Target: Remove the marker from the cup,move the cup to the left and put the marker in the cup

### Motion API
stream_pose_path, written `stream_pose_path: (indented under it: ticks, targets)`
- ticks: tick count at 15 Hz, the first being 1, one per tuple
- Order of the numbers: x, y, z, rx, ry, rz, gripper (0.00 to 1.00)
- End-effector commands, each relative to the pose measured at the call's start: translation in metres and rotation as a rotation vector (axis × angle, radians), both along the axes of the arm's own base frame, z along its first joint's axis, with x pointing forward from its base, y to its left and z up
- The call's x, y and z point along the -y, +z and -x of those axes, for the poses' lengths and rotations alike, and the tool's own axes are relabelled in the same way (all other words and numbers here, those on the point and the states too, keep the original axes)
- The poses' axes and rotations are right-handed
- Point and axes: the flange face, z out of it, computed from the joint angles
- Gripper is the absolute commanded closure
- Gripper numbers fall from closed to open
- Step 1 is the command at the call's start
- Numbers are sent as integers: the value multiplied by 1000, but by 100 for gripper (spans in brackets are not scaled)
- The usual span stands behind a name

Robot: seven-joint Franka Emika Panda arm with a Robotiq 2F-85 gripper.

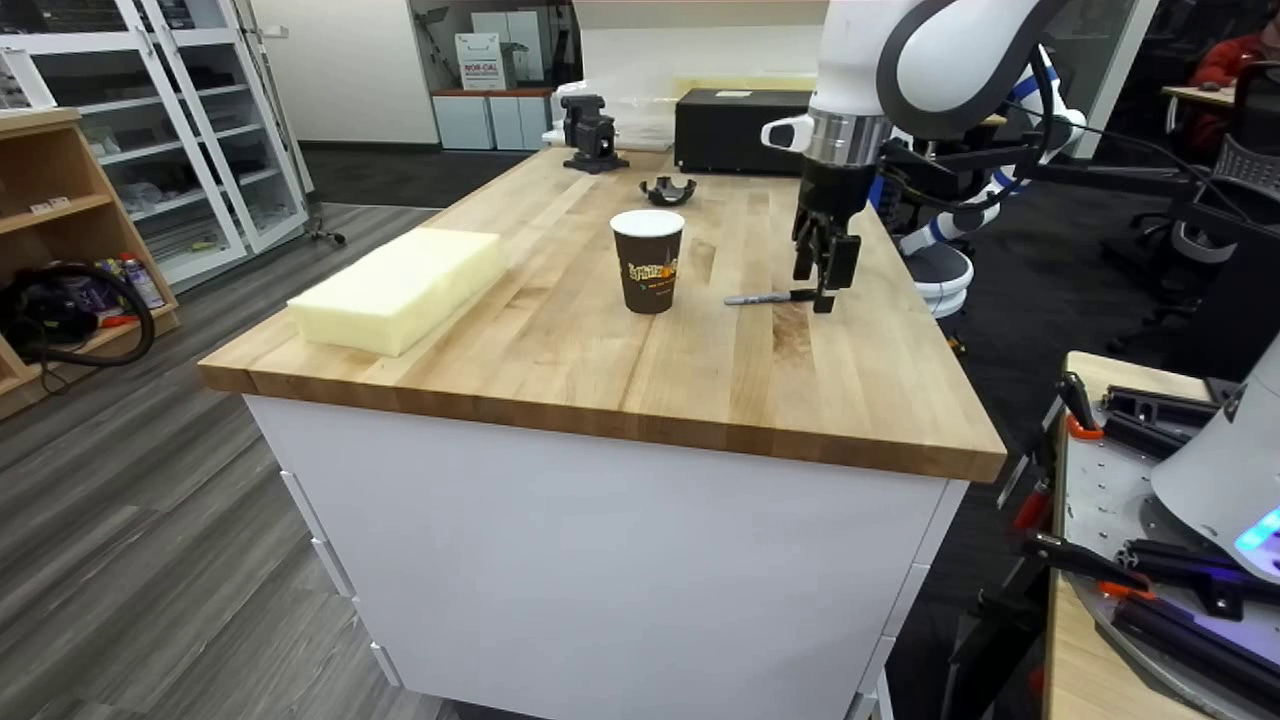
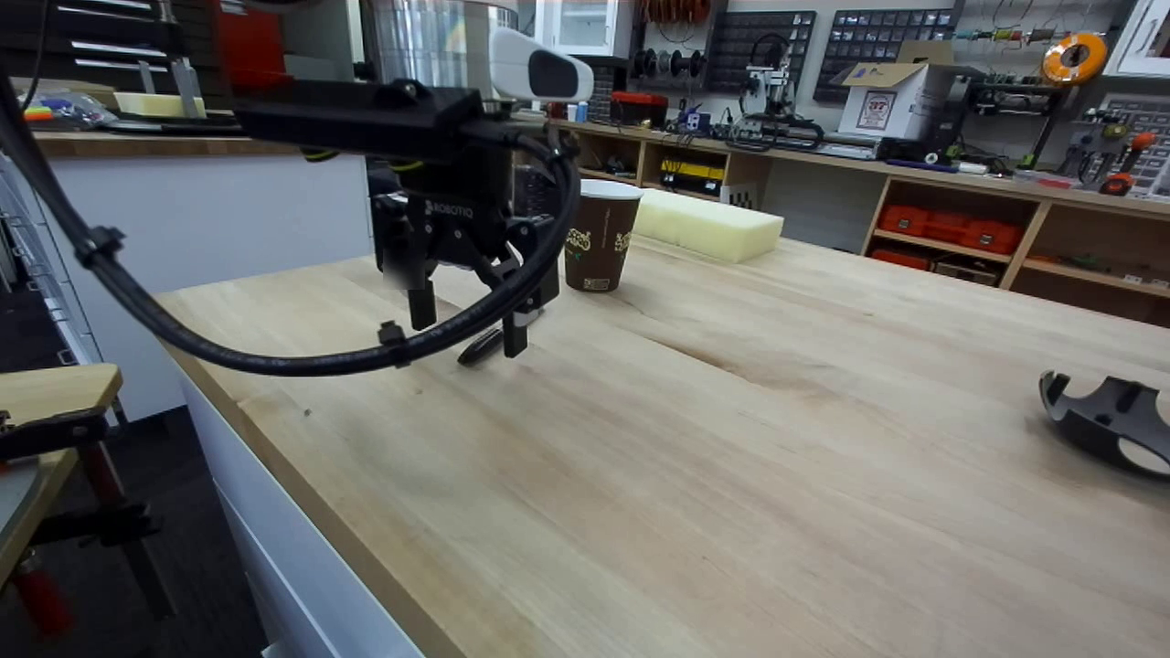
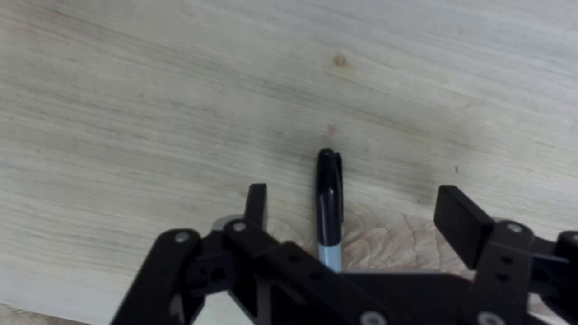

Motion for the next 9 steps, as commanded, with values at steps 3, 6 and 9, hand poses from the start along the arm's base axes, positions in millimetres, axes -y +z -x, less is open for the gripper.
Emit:
stream_pose_path:
  ticks: [3, 6, 9]
  targets:
    - [0, -4, -3, -22, 8, -21, 43]
    - [-1, -2, -4, -18, 7, -23, 64]
    - [-2, 1, -6, -12, 5, -22, 83]
